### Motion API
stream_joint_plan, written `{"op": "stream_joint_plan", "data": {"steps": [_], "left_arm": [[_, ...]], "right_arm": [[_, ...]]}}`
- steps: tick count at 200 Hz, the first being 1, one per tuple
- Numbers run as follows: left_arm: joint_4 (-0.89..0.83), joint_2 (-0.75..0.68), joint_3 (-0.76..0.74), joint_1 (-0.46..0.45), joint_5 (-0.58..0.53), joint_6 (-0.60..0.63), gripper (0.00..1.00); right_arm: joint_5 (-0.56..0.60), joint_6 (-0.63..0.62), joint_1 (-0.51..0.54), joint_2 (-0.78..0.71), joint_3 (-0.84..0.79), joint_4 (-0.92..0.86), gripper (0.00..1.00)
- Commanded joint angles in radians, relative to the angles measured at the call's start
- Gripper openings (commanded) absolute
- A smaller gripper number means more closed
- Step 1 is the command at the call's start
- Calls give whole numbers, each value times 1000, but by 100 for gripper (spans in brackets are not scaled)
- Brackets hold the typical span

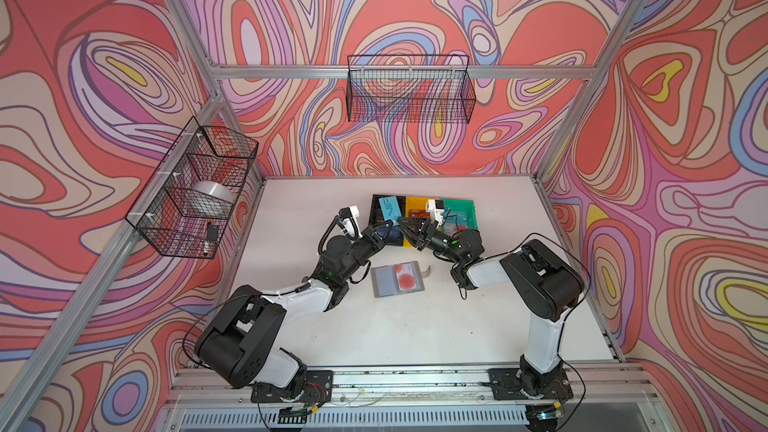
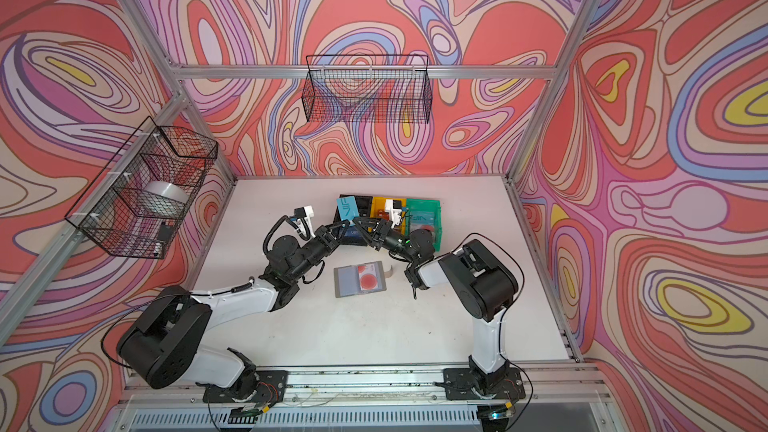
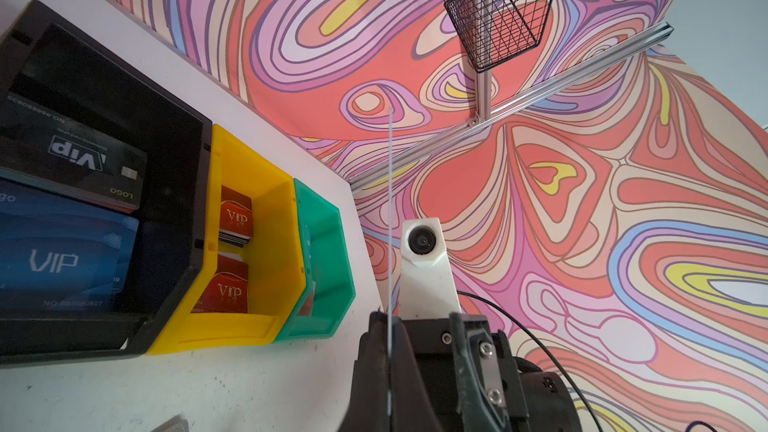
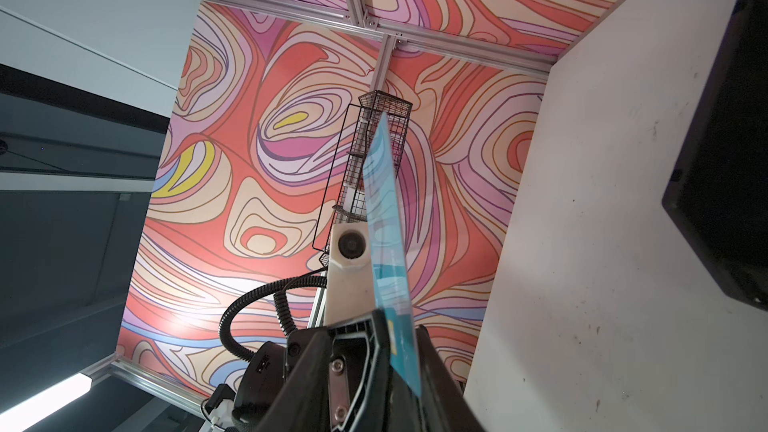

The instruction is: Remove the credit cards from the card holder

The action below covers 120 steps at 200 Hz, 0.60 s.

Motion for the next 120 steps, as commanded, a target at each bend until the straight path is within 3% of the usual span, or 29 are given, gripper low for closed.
{"op": "stream_joint_plan", "data": {"steps": [1,60,73,120], "left_arm": [[47,7,10,-8,-8,13,0],[49,23,25,-9,42,20,0],[36,15,24,-9,65,32,8],[-217,-67,63,8,164,153,23]], "right_arm": [[-2,6,3,24,33,23,28],[-21,18,2,42,45,20,0],[-36,19,-2,40,40,20,0],[-127,30,-40,4,13,17,0]]}}
